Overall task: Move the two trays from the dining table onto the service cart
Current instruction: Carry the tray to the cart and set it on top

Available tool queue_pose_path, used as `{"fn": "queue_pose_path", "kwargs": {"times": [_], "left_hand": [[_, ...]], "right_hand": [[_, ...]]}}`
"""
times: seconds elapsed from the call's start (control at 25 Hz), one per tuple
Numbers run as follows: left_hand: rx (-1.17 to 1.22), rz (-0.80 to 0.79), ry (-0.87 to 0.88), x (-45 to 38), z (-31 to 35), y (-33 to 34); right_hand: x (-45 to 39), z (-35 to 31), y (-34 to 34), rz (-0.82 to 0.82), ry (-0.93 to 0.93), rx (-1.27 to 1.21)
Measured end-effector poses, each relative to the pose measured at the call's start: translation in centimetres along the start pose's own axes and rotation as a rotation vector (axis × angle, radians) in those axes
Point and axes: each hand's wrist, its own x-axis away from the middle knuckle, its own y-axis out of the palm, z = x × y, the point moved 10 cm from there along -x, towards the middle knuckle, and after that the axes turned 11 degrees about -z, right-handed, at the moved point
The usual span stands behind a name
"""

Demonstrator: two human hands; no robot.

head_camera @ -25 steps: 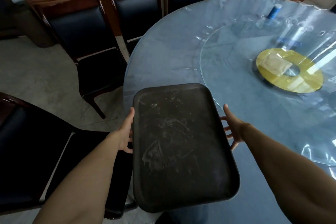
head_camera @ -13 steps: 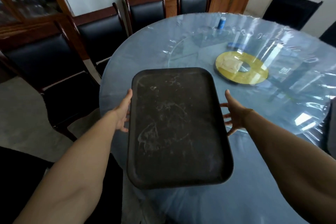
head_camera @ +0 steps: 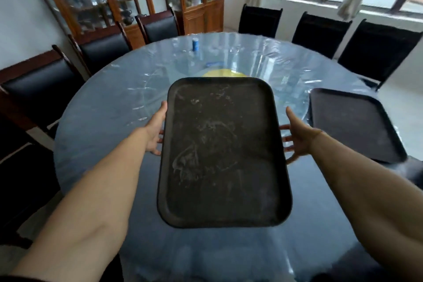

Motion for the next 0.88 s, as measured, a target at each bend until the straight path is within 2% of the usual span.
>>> {"fn": "queue_pose_path", "kwargs": {"times": [0.44,0.68,0.88], "left_hand": [[-0.244,-0.303,0.092,3.7,4.6,26.7],[-0.417,-0.528,0.136,7.2,5.0,44.4],[-0.566,-0.73,0.115,10.3,2.7,58.9]], "right_hand": [[20.4,11.2,-20.2,0.304,-0.144,-0.238],[33.9,21.2,-29.2,0.522,-0.203,-0.427],[44.4,31.1,-33.4,0.72,-0.211,-0.578]]}}
